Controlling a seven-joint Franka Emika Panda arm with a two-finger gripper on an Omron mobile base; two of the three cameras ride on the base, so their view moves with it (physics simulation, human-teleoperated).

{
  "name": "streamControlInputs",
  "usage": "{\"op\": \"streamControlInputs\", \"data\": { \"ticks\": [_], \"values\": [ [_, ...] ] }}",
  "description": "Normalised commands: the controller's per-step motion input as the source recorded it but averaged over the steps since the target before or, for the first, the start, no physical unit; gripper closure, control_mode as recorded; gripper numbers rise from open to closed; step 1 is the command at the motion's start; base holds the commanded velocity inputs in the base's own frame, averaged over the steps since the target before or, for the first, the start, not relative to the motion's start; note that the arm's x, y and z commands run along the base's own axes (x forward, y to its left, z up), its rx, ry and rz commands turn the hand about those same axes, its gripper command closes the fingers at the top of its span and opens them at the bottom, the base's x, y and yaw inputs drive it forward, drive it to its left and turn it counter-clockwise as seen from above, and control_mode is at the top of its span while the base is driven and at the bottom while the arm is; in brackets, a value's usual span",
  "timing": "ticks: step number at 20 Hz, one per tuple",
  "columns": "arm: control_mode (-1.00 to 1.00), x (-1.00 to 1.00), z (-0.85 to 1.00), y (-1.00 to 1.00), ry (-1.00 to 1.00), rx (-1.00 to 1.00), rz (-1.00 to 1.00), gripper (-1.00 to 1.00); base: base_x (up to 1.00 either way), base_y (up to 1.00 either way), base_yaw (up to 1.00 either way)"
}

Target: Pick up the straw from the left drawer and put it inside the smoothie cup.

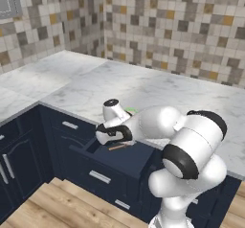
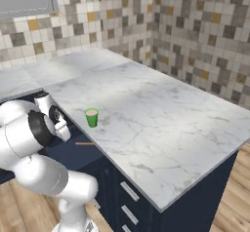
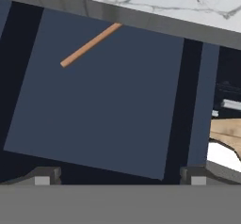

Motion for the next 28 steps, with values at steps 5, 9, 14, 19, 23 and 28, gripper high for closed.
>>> {"op": "streamControlInputs", "data": {
  "ticks": [5,9,14,19,23,28],
  "values": [
    [-1.0,0.09,-0.42,0.19,0.0,0.0,0.0,-1.0,0.0,0.0,0.0],
    [-1.0,0.14,-0.33,0.2,0.03,0.0,0.0,-1.0,0.0,0.0,0.0],
    [-1.0,0.21,-0.19,0.13,0.06,0.0,0.0,-1.0,0.0,0.0,0.0],
    [-1.0,0.27,-0.15,0.12,0.05,0.0,0.0,-1.0,0.0,0.0,0.0],
    [-1.0,0.21,-0.19,0.21,0.03,0.0,0.0,-1.0,0.0,0.0,0.0],
    [-1.0,0.17,-0.27,0.17,0.01,0.0,0.0,-1.0,0.0,0.0,0.0]
  ]
}}
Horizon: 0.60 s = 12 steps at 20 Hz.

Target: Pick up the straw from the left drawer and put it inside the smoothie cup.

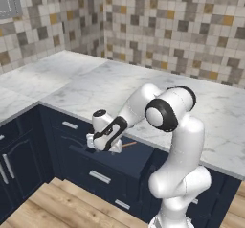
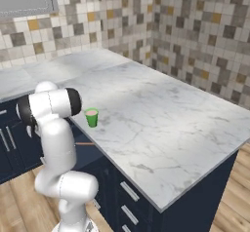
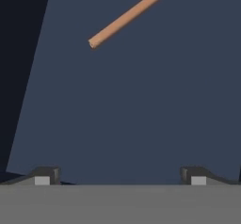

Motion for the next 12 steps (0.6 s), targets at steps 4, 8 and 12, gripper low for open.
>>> {"op": "streamControlInputs", "data": {
  "ticks": [4,8,12],
  "values": [
    [-1.0,0.16,-0.28,0.03,0.03,0.0,0.0,-1.0,0.0,0.0,0.0],
    [-1.0,0.18,-0.34,0.0,0.04,0.0,-0.01,-1.0,0.0,0.0,0.0],
    [-1.0,0.08,-0.36,0.0,0.08,0.0,-0.01,-1.0,0.0,0.0,0.0]
  ]
}}
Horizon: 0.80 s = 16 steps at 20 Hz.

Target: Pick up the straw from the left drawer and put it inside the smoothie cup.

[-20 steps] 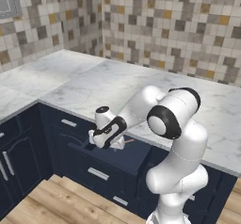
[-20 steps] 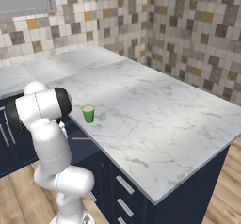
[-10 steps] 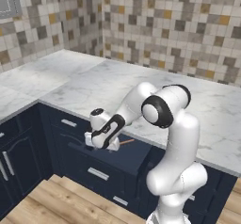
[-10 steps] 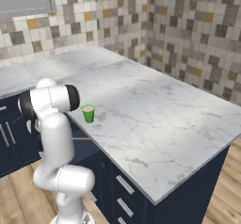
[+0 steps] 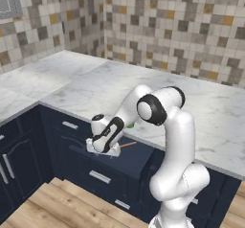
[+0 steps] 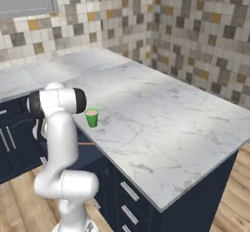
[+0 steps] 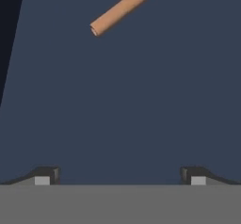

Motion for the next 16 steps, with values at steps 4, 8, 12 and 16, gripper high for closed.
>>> {"op": "streamControlInputs", "data": {
  "ticks": [4,8,12,16],
  "values": [
    [-1.0,0.0,-0.24,0.1,0.11,-0.01,0.0,-1.0,0.0,0.0,0.0],
    [-1.0,-0.23,-0.12,0.16,0.14,-0.01,0.0,-1.0,0.0,0.0,0.0],
    [-1.0,-0.69,-0.06,0.34,0.15,-0.03,0.0,-1.0,0.0,0.0,0.0],
    [-1.0,-1.0,-0.04,0.46,0.08,-0.04,0.01,-1.0,0.0,0.0,0.0]
  ]
}}
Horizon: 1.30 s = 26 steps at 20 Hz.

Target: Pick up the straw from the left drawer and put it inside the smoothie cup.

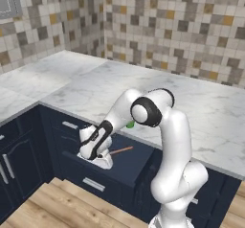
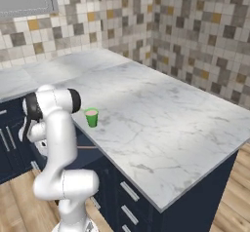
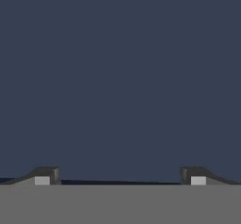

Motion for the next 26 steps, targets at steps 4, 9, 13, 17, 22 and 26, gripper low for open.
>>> {"op": "streamControlInputs", "data": {
  "ticks": [4,9,13,17,22,26],
  "values": [
    [-1.0,-1.0,0.0,0.46,0.0,-0.01,0.04,-1.0,0.0,0.0,0.0],
    [-1.0,-1.0,0.0,0.66,-0.06,-0.03,0.02,-1.0,0.0,0.0,0.0],
    [-1.0,-1.0,0.1,0.72,-0.21,-0.03,0.0,-1.0,0.0,0.0,0.0],
    [-1.0,-1.0,0.57,0.62,-0.32,-0.02,0.0,-1.0,0.0,0.0,0.0],
    [-1.0,-0.75,0.97,0.19,-0.34,0.0,-0.01,-1.0,0.0,0.0,0.0],
    [-1.0,-0.22,1.0,-0.01,-0.27,0.0,-0.11,-1.0,0.0,0.0,0.0]
  ]
}}
